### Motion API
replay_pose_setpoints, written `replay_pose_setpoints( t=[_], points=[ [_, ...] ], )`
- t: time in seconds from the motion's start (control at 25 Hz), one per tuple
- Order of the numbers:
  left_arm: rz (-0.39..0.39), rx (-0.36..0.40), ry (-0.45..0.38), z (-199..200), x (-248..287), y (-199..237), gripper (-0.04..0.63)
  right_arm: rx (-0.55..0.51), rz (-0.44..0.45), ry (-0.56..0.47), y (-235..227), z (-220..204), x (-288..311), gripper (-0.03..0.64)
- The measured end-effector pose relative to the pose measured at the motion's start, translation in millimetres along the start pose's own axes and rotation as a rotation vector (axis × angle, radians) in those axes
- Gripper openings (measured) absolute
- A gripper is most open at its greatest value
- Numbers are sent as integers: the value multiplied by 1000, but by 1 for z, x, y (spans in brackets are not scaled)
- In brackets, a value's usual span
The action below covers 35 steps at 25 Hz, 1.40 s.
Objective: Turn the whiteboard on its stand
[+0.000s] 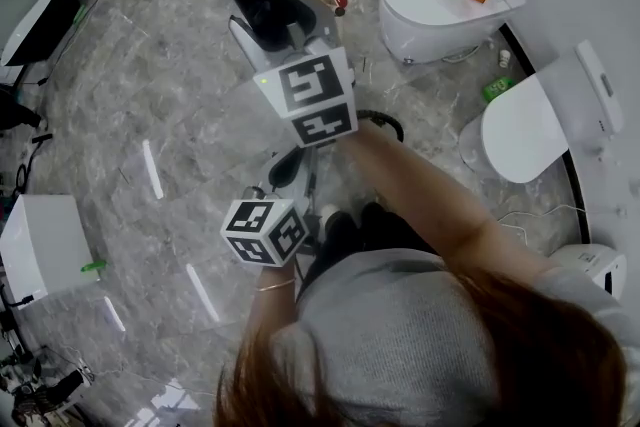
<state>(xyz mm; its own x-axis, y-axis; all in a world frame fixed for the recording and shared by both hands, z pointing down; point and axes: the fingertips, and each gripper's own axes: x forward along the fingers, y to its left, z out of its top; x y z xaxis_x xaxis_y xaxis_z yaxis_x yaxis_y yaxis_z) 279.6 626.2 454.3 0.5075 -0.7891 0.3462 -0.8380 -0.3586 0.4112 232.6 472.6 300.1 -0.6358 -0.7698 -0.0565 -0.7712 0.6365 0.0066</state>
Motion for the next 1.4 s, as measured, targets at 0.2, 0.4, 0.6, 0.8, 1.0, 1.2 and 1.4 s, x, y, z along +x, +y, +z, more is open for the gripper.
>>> replay_pose_setpoints(
  t=[0.2, 0.4, 0.6, 0.8, 1.0, 1.2, 1.4],
  points=[
    [31, 4, -47, 8, -7, -3, 0, -37, 61, -12, 3, -1, -50, 213],
    [64, 16, -140, 27, -16, -8, 0, 1, 110, -8, 2, -13, -101, 61],
    [85, 57, -226, 44, -21, -24, 0, 11, 139, 12, -1, -27, -133, -5],
    [84, 85, -270, 34, -22, -49, 0, 19, 236, 13, 12, -41, -153, 3],
    [109, 75, -285, 12, -35, -67, 0, 42, 328, 75, 33, -65, -177, 3],
    [106, 91, -322, 12, -47, -81, 0, 14, 365, 83, 39, -68, -196, 3],
    [72, 108, -324, 0, -66, -104, 0, 5, 358, 90, 46, -60, -221, 3]
  ],
)
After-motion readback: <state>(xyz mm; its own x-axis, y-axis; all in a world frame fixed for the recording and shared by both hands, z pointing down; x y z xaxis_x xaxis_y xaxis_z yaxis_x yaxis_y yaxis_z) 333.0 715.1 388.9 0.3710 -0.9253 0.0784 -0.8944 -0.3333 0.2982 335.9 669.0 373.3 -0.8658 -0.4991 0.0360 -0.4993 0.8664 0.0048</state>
